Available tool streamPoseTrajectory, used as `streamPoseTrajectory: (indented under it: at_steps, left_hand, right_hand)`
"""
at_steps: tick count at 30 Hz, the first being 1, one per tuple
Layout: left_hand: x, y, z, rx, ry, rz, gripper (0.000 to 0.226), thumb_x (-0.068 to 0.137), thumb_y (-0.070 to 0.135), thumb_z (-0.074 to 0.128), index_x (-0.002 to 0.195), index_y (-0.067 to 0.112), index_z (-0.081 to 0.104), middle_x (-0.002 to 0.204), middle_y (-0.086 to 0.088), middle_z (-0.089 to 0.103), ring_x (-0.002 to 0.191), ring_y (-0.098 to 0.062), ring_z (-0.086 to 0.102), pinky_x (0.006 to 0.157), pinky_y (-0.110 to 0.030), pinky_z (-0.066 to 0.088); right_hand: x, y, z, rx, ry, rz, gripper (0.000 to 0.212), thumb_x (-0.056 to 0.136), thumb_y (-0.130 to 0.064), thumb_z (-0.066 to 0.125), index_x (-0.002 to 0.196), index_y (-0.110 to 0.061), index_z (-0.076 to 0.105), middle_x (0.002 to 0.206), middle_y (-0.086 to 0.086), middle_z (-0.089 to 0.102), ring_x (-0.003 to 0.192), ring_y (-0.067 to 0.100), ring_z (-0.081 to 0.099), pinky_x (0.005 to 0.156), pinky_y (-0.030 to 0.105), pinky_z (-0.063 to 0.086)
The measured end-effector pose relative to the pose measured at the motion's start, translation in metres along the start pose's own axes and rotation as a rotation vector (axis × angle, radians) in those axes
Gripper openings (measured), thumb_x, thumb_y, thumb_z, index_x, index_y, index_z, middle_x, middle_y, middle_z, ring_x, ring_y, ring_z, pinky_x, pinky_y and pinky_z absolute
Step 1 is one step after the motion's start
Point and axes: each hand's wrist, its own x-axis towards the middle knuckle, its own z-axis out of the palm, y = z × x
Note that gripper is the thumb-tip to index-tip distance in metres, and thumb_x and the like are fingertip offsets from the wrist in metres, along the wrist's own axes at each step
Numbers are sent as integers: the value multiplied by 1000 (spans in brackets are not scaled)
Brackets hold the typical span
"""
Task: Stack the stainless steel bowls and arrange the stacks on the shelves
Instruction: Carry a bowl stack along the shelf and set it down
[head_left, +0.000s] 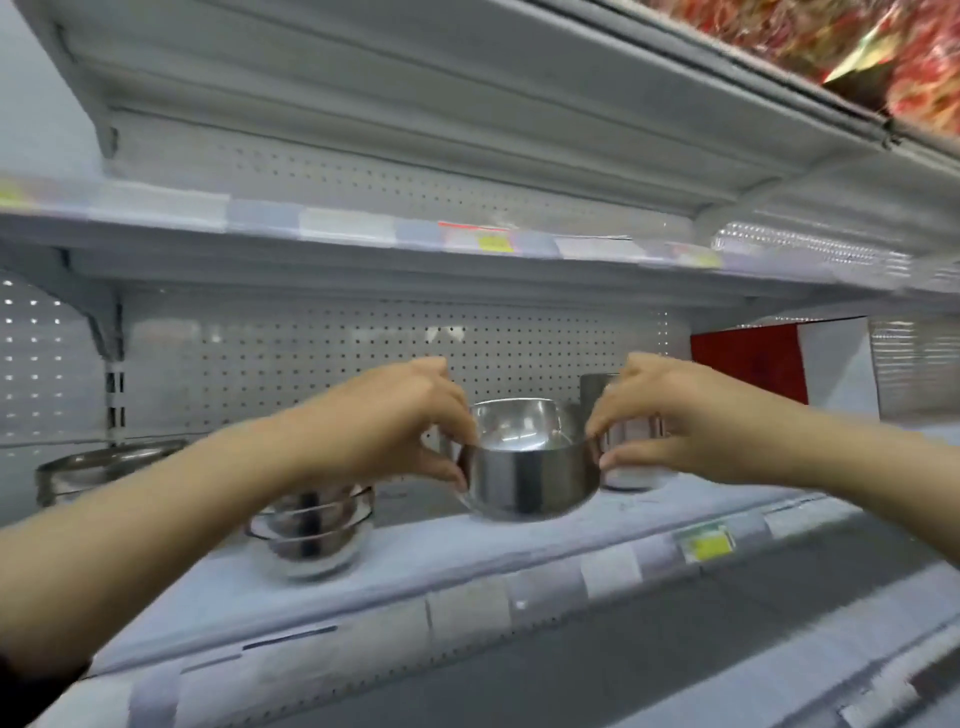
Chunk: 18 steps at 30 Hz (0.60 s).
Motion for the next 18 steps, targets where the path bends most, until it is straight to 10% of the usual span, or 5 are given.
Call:
streamPoseTrajectory:
  at_steps: [11, 18]
  left_hand:
    - [106, -105, 76, 196, -205, -199, 19, 78, 34, 70, 94, 26, 71, 91, 11, 66, 87, -7, 54, 76, -24, 48]
    - [115, -146, 111, 171, -272, -311, 12, 83, 36, 64, 93, 32, 69, 88, 20, 57, 81, 1, 41, 64, -15, 30]
  right_hand:
    - [98, 148, 74, -71, 49, 14, 32, 81, -46, 64, 110, -35, 68, 99, -5, 65, 89, 12, 48, 74, 26, 36]
    - [143, 186, 112, 56, -48, -2, 29, 86, -40, 62, 114, -33, 65, 112, -14, 66, 94, 5, 58, 71, 12, 40]
